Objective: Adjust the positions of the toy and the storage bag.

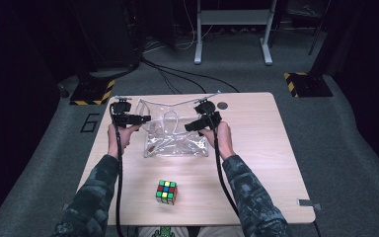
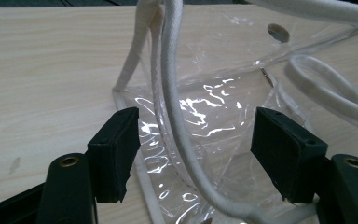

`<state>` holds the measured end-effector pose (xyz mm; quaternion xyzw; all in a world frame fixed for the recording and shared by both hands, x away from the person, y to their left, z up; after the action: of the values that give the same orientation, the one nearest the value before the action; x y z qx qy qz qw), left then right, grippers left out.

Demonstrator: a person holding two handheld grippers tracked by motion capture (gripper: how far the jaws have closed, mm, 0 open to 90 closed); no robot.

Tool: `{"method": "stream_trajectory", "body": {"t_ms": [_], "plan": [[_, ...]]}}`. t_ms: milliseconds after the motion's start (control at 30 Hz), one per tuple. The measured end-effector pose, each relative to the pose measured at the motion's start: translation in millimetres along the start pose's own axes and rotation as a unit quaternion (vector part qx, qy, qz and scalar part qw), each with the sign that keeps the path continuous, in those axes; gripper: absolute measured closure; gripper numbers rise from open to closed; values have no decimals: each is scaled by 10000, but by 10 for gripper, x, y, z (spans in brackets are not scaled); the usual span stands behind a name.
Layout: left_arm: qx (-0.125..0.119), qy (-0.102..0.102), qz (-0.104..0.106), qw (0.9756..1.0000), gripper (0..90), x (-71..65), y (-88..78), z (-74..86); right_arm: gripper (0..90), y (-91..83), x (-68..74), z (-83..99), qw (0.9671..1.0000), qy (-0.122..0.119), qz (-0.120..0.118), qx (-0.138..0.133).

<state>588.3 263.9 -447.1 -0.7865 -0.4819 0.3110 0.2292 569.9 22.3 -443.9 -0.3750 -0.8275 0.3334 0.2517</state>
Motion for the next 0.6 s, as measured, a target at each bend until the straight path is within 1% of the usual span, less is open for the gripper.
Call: {"method": "stream_trajectory", "body": {"t_ms": [67, 100, 133, 167, 200, 233, 267, 300, 333, 367, 433, 500, 533, 600], "plan": [[-9, -21, -1, 10000, 354, -4, 0, 5, 242, 24, 3, 24, 10000, 10, 30, 55], [0, 22, -28, 10000, 368, 0, -6, 16, 258, 37, -1, 34, 10000, 17, 54, 69], [0, 22, -28, 10000, 376, 0, -6, 16, 258, 37, -1, 34, 10000, 17, 54, 69], [-24, 7, -80, 10000, 382, 9, -7, 18, 292, 53, -5, 54, 9999, 20, 39, 115], [-48, -29, -134, 9999, 384, 28, -11, 22, 304, 61, -16, 65, 9999, 3, 66, 134], [-48, -29, -134, 9999, 386, 28, -11, 22, 315, 64, -23, 76, 9998, 42, 84, 171], [-114, -46, -185, 9998, 387, 44, -16, 15, 321, 68, -28, 83, 9997, 100, 83, 186], [-114, -46, -185, 9998, 396, 44, -16, 15, 321, 71, -36, 88, 9997, 99, 79, 199], [-104, -50, -255, 9996, 398, 62, -7, 13, 322, 73, -39, 93, 9997, 102, 86, 203], [-91, -69, -265, 9996, 397, 68, 1, 17, 322, 73, -39, 96, 9997, 109, 92, 208], [-50, -46, -273, 9996, 397, 75, 10, 24, 319, 74, -45, 100, 9997, 105, 92, 204], [62, -25, -283, 9996, 407, 71, 51, 59, 320, 76, -47, 110, 9996, 138, 80, 214], [62, -25, -283, 9996, 421, 71, 51, 59, 323, 80, -52, 117, 9996, 143, 92, 231], [173, -48, -261, 9995, 451, 66, 77, 87, 337, 89, -66, 131, 9996, 146, 96, 238]]}}
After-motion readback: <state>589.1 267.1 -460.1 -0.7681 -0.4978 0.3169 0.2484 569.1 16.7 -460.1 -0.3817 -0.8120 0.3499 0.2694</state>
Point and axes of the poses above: each handheld gripper's, and its own axes: y roughly forward along the jaws, z roughly out of its underside, x roughly to its left, the point moved 7 cm from there along y, roughly forward along the jaws
